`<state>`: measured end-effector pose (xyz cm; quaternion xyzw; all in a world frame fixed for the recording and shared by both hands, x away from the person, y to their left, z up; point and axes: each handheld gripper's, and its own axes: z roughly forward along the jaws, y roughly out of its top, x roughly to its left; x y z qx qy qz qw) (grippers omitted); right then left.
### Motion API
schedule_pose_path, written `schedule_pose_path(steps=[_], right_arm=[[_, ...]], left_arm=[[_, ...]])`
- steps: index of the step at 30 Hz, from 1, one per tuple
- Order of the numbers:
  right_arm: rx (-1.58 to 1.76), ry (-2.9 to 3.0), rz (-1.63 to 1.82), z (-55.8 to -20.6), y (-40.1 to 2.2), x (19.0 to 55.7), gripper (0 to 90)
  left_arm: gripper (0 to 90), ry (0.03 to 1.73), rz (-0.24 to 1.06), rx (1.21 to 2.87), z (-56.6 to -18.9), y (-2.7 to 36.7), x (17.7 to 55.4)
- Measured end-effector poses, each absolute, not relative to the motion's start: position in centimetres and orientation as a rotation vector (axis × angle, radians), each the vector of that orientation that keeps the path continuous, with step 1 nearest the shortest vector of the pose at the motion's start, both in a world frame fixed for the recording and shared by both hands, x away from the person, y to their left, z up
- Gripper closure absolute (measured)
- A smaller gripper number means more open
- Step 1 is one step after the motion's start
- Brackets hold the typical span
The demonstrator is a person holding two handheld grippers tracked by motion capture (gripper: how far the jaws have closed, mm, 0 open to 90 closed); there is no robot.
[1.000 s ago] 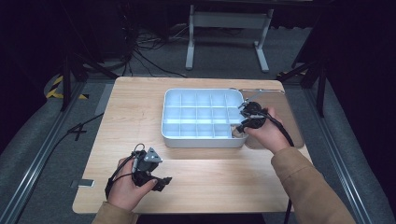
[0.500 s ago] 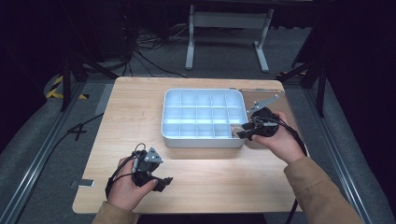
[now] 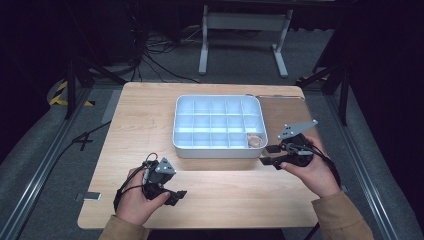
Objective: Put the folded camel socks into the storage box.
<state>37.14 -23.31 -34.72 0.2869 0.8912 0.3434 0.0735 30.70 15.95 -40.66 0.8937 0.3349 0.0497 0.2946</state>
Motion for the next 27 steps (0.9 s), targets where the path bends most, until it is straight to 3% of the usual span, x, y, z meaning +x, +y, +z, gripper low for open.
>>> schedule_pose_path(steps=[9,27], right_arm=[[0.816,2.679,1.128,-35.3,-24.5,34.8,48.1],[0.713,2.790,1.113,-40.3,-24.1,33.7,45.6]], left_arm=[[27.8,0.907,0.139,2.374,-40.6,16.2,30.6],[25.8,0.851,0.125,2.416,-41.3,15.5,31.0]])
